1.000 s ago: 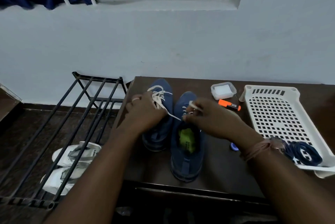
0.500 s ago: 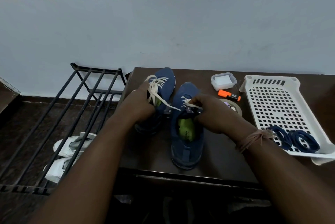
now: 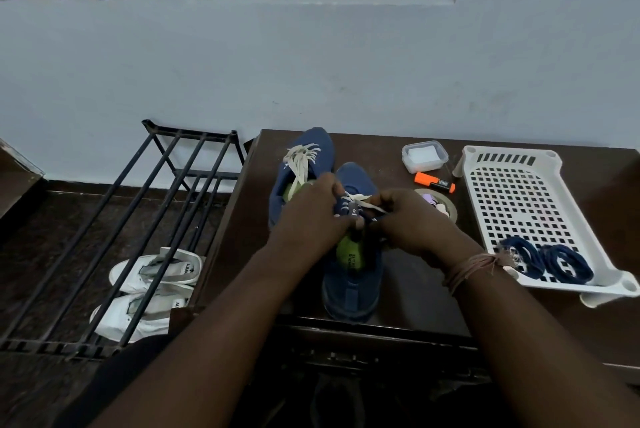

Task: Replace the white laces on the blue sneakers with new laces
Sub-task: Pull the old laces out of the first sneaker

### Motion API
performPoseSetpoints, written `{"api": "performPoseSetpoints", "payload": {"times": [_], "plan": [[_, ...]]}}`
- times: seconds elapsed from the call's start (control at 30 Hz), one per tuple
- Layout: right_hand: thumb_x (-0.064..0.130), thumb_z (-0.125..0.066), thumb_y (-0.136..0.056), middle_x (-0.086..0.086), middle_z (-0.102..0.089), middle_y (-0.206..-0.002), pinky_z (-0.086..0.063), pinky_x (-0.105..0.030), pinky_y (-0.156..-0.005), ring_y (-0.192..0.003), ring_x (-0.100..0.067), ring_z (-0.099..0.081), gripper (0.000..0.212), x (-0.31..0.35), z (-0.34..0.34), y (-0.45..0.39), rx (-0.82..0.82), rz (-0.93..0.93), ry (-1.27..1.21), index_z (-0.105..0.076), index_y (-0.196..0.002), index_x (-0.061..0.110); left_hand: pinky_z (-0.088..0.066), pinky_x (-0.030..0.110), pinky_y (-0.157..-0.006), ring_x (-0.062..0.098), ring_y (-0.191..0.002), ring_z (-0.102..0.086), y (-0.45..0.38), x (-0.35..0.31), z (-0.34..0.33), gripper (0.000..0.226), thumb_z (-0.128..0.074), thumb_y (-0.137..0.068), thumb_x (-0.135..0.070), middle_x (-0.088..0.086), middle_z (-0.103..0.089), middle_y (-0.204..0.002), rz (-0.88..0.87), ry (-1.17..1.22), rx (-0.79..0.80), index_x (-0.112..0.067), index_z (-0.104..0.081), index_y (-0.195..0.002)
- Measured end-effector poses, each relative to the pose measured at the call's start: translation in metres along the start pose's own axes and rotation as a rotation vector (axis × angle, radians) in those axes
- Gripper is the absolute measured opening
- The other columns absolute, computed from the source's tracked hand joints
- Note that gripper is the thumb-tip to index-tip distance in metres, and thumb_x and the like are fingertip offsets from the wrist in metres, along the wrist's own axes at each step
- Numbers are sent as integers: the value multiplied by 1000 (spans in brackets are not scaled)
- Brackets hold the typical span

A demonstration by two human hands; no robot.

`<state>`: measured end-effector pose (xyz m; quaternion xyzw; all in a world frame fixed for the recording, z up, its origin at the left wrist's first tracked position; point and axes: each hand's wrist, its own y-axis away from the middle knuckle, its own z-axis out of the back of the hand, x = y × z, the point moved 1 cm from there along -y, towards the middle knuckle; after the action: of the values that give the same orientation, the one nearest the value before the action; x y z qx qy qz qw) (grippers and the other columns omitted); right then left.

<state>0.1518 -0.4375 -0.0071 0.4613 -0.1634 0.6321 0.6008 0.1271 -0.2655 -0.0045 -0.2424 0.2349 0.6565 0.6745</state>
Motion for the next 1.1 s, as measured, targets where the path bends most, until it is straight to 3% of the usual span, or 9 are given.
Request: {"api": "performPoseSetpoints", "payload": {"times": [0.1,0.37,0.43,0.5,0.6,0.73,0.9,0.97,1.1], "plan": [[4,-75,-79,-6,-73,-95,-60,-51,-82,-89,-25,-71,29,-3,-2,5,-5,7,-36,-71,-102,21,-51,35,-84,18,-95,-60,-4,12,2,41,-85,-75,-19,0,-64,-103,74,-37,95,-20,-64,-110],[-5,-72,-80,-20,-66,-99,-61,-53,-63,-70,-34,-70,38,-19,5,5,-80,-189,-240,-57,-109,14,-37,21,-57,17,-80,-59,-10,23,7,32,-69,-78,0,-1,-60,-91,56,-150,81,-23,-63,-100],[-1,-74,-79,-18,-63,-99,-61,-55,-65,-75,-35,-71,39,-16,5,5,-99,-206,-244,-52,-108,14,-41,24,-59,18,-81,-60,-10,22,6,33,-66,-80,-1,1,-60,-98,40,-164,85,-25,-62,-102],[6,-76,-79,-15,-63,-99,-61,-54,-70,-84,-33,-71,39,-13,5,4,-110,-174,-163,-49,-106,17,-50,32,-72,23,-90,-60,-10,16,4,39,-63,-83,-1,6,-57,-110,-16,-168,119,-30,-64,-110],[16,-77,-82,-11,-63,-99,-60,-51,-79,-91,-27,-68,41,-7,6,2,-99,-122,-49,-47,-110,18,-43,37,-93,26,-103,-52,-5,-3,-2,45,-62,-85,-10,7,-54,-112,-148,-216,114,-38,-69,-120],[18,-72,-88,-10,-60,-104,-58,-49,-85,-96,-26,-65,39,-1,10,-4,-30,-133,19,-45,-117,18,-33,38,-90,25,-109,-47,-1,-14,-11,24,-58,-92,-41,-1,-58,-113,-196,-337,-48,-36,-73,-110],[15,-71,-88,-7,-58,-109,-57,-47,-88,-98,-24,-62,37,4,9,-9,11,-112,147,-48,-117,17,-34,41,-88,26,-108,-46,-11,-12,-20,31,-55,-94,-54,-2,-58,-115,-286,-671,-11,-33,-72,-110],[15,-69,-89,-7,-57,-111,-56,-47,-91,-100,-24,-61,36,5,10,-9,26,-114,155,-49,-119,16,-37,36,-84,23,-102,-51,-13,-14,-22,23,-56,-95,-44,-2,-62,-107,-279,-563,-16,-30,-74,-101],[17,-69,-88,-11,-61,-110,-56,-48,-90,-99,-28,-64,32,6,12,-9,39,-141,133,-52,-115,14,-52,33,-71,17,-78,-65,-22,-11,-11,15,-57,-95,-21,-3,-70,-83,217,345,53,-19,-68,-86]]}}
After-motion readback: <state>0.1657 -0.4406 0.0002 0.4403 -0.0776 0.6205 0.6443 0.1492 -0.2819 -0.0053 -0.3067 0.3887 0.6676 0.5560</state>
